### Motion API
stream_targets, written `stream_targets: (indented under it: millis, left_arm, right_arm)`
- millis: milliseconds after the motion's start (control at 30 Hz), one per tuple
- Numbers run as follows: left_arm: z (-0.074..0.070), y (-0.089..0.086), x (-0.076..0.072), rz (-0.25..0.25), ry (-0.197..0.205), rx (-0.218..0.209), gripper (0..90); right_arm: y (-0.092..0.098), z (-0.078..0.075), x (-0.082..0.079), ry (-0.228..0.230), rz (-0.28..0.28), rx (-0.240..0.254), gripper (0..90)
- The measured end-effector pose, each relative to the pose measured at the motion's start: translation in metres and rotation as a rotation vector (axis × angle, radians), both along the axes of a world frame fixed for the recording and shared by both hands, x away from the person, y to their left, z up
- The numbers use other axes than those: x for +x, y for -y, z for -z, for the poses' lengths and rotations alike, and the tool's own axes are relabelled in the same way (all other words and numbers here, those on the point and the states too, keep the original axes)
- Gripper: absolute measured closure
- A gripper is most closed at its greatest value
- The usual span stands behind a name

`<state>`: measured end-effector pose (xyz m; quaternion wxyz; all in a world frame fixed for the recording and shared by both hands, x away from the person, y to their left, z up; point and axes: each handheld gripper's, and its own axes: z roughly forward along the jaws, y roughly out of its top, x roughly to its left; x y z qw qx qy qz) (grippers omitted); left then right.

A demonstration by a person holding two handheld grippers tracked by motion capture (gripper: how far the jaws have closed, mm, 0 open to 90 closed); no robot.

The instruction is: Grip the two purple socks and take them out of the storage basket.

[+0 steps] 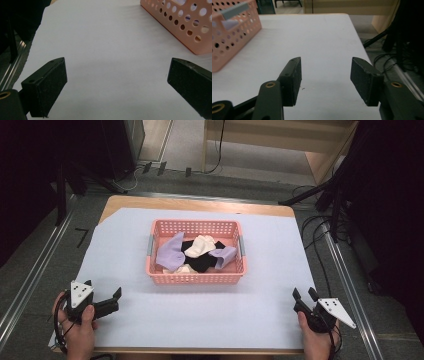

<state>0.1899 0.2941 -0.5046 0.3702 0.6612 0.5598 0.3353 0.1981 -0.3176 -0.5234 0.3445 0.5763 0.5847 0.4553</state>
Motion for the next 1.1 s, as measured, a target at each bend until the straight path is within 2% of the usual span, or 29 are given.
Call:
stream_targets:
  millis: [67,133,367,500,567,600,700,900,1033,1067,1100]
  left_arm:
    - [0.0,0.0,0.0,0.0,0.002,-0.001,3.2]
    - [0.0,0.0,0.0,0.001,0.004,-0.001,3.3]
    - [0.0,0.0,0.0,0.002,0.003,0.0,3.3]
    - [0.0,0.0,0.0,0.003,0.003,-0.002,3.3]
    - [0.0,0.0,0.0,0.003,0.004,-0.002,3.3]
    - [0.0,0.0,0.0,0.001,0.004,-0.002,3.3]
    - [0.0,0.0,0.0,0.003,0.003,0.0,3.3]
    - [0.0,0.0,0.0,0.004,0.002,0.001,3.3]
    - [0.0,0.0,0.0,0.004,-0.002,0.003,3.3]
    - [0.0,0.0,0.0,0.005,-0.002,0.002,3.3]
    - [0.0,0.0,0.0,0.005,-0.002,0.002,3.3]
  right_arm:
    - [-0.001,0.0,0.001,-0.003,-0.014,0.033,46.7]
    - [-0.005,-0.001,0.001,0.008,-0.011,0.032,51.6]
    - [-0.023,-0.014,0.001,0.012,-0.081,0.04,51.3]
    - [-0.033,-0.025,0.002,-0.013,-0.115,0.087,52.7]
    - [-0.036,-0.028,0.003,-0.022,-0.116,0.085,53.5]
    - [-0.042,-0.034,0.003,-0.023,-0.154,0.099,55.8]
    - [-0.049,-0.04,0.004,-0.016,-0.183,0.074,62.1]
    - [-0.058,-0.049,0.009,-0.025,-0.176,0.118,68.7]
    - [-0.066,-0.052,0.016,-0.04,-0.155,0.113,71.4]
    - [-0.068,-0.053,0.018,-0.041,-0.152,0.139,71.4]
    - [-0.068,-0.053,0.018,-0.041,-0.152,0.139,71.4]
